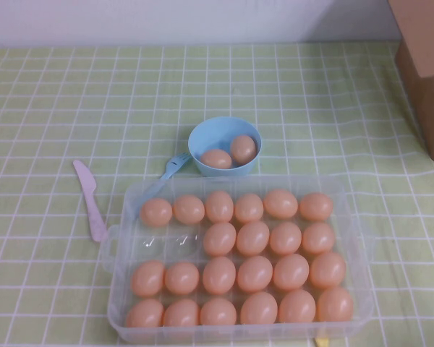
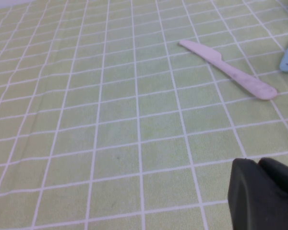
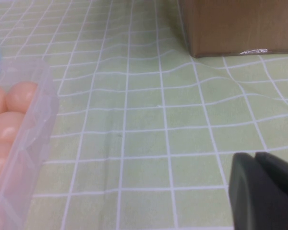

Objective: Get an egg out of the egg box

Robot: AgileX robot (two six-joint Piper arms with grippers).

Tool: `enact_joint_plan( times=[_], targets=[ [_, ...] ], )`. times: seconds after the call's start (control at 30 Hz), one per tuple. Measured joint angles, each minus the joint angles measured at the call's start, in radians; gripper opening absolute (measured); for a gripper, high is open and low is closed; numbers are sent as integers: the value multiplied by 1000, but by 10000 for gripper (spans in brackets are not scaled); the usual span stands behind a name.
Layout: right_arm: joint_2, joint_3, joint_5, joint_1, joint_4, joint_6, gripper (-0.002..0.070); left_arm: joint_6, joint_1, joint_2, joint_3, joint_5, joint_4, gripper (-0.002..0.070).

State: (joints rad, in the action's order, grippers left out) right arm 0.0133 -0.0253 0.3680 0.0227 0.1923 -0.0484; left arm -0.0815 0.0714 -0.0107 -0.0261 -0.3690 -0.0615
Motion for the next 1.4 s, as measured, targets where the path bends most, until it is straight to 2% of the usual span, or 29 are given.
enact_joint_plan(
  times=[0.27,0.53,0.67,0.97,1.17,1.27,1.4],
  targets=[
    [0,0,-27,0,141,0,-17,0,0,0,0,0,0,-5],
    [0,0,-185,0,693,0,-17,0,0,0,0,0,0,-4],
    [0,0,-209,0,795,0,-17,0,0,0,0,0,0,-5],
    [0,0,-231,0,825,-3,-17,0,0,0,0,0,0,-4],
    [-14,3,-67,0,819,-160,-17,0,0,0,0,0,0,-5],
    [-107,73,-4,0,746,-221,-17,0,0,0,0,0,0,-5],
    [-310,274,94,0,560,-395,-17,0,0,0,0,0,0,-4]
  ],
)
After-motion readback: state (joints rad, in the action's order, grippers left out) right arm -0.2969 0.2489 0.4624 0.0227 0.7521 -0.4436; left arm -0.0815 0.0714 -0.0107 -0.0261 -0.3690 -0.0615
